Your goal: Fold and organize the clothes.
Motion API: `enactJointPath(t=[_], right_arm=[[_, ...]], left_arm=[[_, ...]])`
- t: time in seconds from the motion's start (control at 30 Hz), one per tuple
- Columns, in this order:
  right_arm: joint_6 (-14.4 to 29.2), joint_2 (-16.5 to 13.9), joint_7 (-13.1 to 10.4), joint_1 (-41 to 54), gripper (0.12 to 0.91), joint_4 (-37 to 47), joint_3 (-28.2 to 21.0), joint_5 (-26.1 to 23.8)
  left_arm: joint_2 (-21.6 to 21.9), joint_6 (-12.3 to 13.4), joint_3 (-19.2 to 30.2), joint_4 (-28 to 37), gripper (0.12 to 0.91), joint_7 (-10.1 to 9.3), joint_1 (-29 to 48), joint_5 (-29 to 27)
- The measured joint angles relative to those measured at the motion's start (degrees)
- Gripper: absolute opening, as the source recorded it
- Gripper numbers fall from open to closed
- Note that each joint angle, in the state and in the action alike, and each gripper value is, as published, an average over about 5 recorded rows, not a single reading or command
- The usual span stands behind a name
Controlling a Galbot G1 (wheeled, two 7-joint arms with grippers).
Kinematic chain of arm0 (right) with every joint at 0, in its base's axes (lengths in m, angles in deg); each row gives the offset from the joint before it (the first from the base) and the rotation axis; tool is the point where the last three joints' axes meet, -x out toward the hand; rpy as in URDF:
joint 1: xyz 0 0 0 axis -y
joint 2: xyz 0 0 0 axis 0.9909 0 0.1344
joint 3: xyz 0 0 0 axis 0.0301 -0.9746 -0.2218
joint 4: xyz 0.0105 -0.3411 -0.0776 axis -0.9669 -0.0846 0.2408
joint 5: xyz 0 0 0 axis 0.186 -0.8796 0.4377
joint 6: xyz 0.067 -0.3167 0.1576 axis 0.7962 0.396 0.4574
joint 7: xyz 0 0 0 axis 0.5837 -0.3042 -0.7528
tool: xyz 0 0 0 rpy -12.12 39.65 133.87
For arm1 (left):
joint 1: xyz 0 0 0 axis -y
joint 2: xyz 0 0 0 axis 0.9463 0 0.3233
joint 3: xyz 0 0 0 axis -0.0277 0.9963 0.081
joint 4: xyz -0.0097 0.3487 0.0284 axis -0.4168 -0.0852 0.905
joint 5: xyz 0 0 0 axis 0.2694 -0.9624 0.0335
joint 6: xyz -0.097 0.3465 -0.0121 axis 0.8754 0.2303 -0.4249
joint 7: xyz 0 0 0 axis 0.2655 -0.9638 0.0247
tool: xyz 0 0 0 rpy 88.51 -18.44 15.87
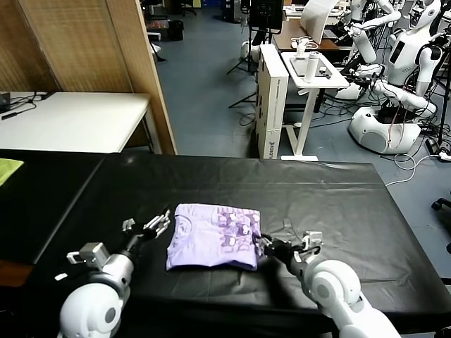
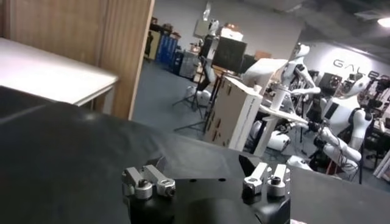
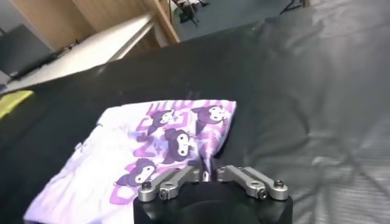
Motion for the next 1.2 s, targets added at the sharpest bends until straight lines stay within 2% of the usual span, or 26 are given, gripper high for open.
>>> enactJointPath(t=[0.13, 0.23, 0.33, 0.47, 0.53, 0.67, 0.77, 1.0, 1.2], right_arm=[[1.02, -1.28, 1.03, -0.81, 0.681, -1.44, 0.9, -2.02], [3.43, -2.55, 2.63, -1.82, 0.836, -2.75, 1.64, -5.49], [7.19, -3.82, 4.22, -3.41, 0.897, -4.39, 2.71, -10.43], [12.79, -4.59, 5.73, -6.27, 0.906, -6.97, 4.87, -17.72], [15.27, -4.53, 5.86, -7.87, 0.907, -8.26, 6.04, -21.18], [19.39, -4.07, 5.5, -11.51, 0.907, -10.65, 8.27, -27.42], [22.4, -3.91, 5.37, -14.9, 0.907, -11.95, 9.88, -30.47], [28.79, -3.94, 5.06, -24.02, 0.907, -13.95, 13.31, -32.15], [32.24, -2.57, 4.2, -30.16, 0.907, -15.58, 15.48, -33.43]], left_arm=[[0.86, 1.57, -0.31, 0.1, 0.907, 0.44, -0.54, -0.76], [1.75, 4.34, -0.32, 0.57, 0.907, 0.47, -1.16, -1.82], [2.93, 7.94, -0.1, 1.26, 0.907, 0.59, -2.03, -2.68], [4.96, 13.21, -0.03, 1.84, 0.907, 0.61, -3.74, -3.16], [6.01, 14.62, -0.22, 1.74, 0.907, 0.22, -4.79, -3.74], [7.9, 14.56, -1.11, 0.89, 0.907, -1.05, -7.14, -4.04], [9.05, 14.76, -2.1, 0.16, 0.907, -1.28, -9.28, -3.67], [10.77, 15.15, -3.91, -1.67, 0.907, -1.23, -14.66, -3.27], [11.18, 15.06, -4.33, -2.96, 0.907, -1.59, -18.7, -3.58]])
